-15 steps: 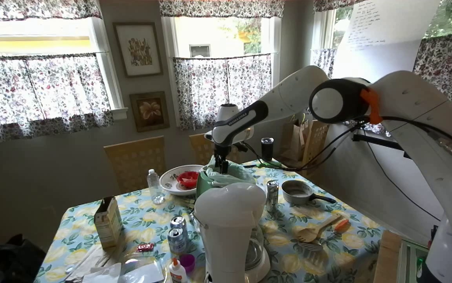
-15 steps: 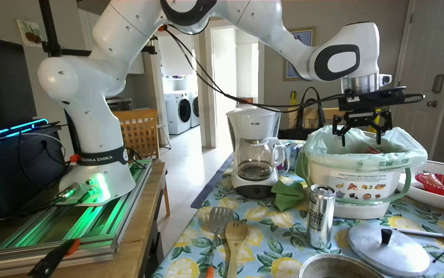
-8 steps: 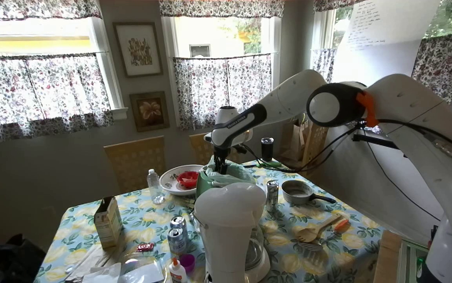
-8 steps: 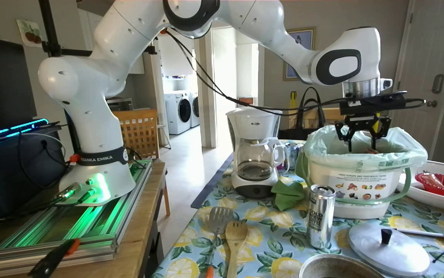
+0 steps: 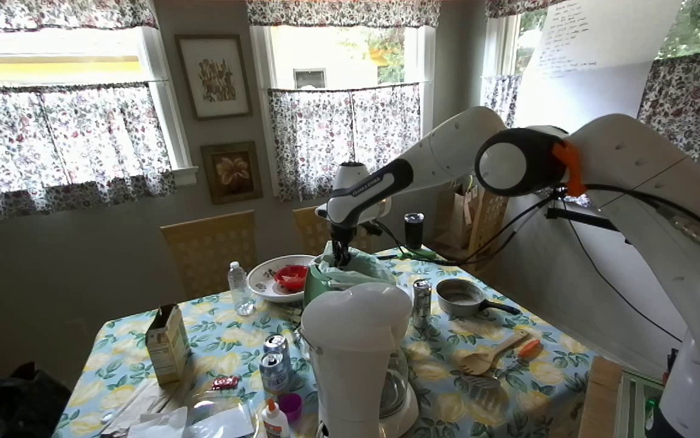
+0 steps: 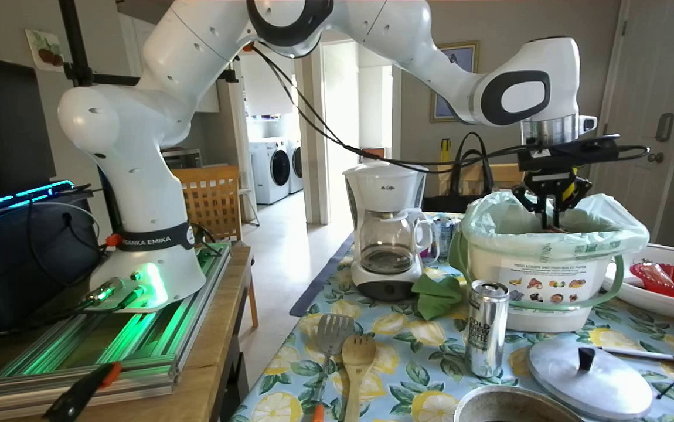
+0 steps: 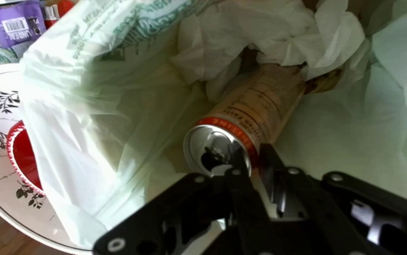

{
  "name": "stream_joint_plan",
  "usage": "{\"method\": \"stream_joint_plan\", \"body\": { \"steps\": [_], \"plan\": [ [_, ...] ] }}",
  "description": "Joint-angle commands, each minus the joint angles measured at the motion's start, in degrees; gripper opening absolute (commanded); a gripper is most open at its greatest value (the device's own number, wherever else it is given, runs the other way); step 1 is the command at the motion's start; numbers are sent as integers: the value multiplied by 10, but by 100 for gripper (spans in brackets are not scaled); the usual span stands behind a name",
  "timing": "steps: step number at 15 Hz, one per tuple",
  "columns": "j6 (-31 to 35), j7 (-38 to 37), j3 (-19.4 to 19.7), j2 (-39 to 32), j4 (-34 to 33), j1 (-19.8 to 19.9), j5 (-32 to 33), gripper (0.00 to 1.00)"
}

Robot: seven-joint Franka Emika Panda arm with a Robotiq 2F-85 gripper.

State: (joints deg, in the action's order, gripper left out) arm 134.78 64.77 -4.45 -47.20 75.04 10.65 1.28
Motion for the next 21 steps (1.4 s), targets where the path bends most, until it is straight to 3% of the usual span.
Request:
{"method": "stream_joint_plan", "body": {
  "steps": [1,4,9,17,19,21],
  "plan": [
    [-19,20,0,21,25,0,13,20],
    [-24,32,1,36,48,-1,14,25],
    [-24,55,2,87,121,-5,19,23],
    [-18,61,12,156,234,-22,48,29],
    [-12,59,13,169,255,-24,53,33],
    [5,54,15,184,275,-26,57,51]
  ]
}}
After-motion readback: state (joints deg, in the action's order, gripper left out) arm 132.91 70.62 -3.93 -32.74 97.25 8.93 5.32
